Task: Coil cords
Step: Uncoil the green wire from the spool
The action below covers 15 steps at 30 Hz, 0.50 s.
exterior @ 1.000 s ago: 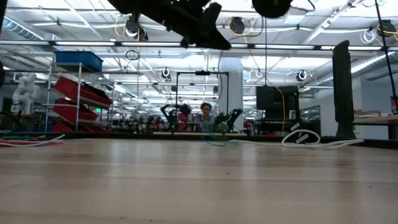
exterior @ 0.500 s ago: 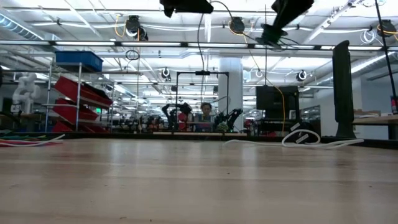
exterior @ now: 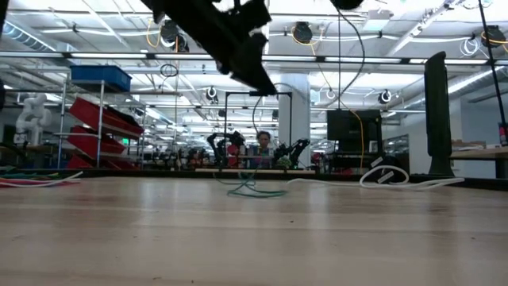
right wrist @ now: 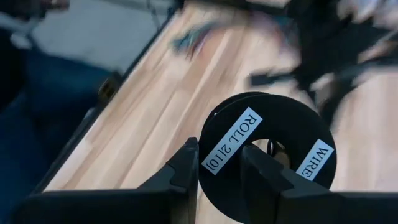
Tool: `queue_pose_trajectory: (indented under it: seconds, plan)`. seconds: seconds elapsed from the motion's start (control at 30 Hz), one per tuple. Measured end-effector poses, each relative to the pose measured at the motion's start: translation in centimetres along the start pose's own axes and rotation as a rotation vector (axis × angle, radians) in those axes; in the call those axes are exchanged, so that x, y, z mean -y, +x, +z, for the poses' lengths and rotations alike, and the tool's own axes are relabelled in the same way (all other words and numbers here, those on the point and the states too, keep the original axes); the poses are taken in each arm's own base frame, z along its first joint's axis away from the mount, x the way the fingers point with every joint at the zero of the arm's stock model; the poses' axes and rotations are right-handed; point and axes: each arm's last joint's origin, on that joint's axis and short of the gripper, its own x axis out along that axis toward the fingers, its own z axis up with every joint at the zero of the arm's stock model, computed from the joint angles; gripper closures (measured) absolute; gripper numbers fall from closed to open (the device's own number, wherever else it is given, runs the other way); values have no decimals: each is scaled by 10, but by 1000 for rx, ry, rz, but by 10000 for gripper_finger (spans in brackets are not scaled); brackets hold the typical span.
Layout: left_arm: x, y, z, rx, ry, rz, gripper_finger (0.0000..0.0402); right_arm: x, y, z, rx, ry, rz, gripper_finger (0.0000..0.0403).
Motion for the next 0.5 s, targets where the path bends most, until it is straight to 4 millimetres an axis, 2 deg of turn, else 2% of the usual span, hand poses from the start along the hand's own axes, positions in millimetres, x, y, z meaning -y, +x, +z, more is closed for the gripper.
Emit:
queue_pose_trajectory:
  seconds: [0.1,0.2,0.3,0.5]
  plan:
    - [-17,7,-2,-13,-33,19,392,-6,2,-6,-72,47,29,325]
    - [-28,11,-3,-11,-50,-13,360,-11,3,-8,-118,76,5,325]
    - [-32,12,-3,-3,-58,-36,296,-14,4,-9,-139,88,-2,325]
    - [-31,12,0,31,-82,-103,134,-16,4,-8,-132,77,7,325]
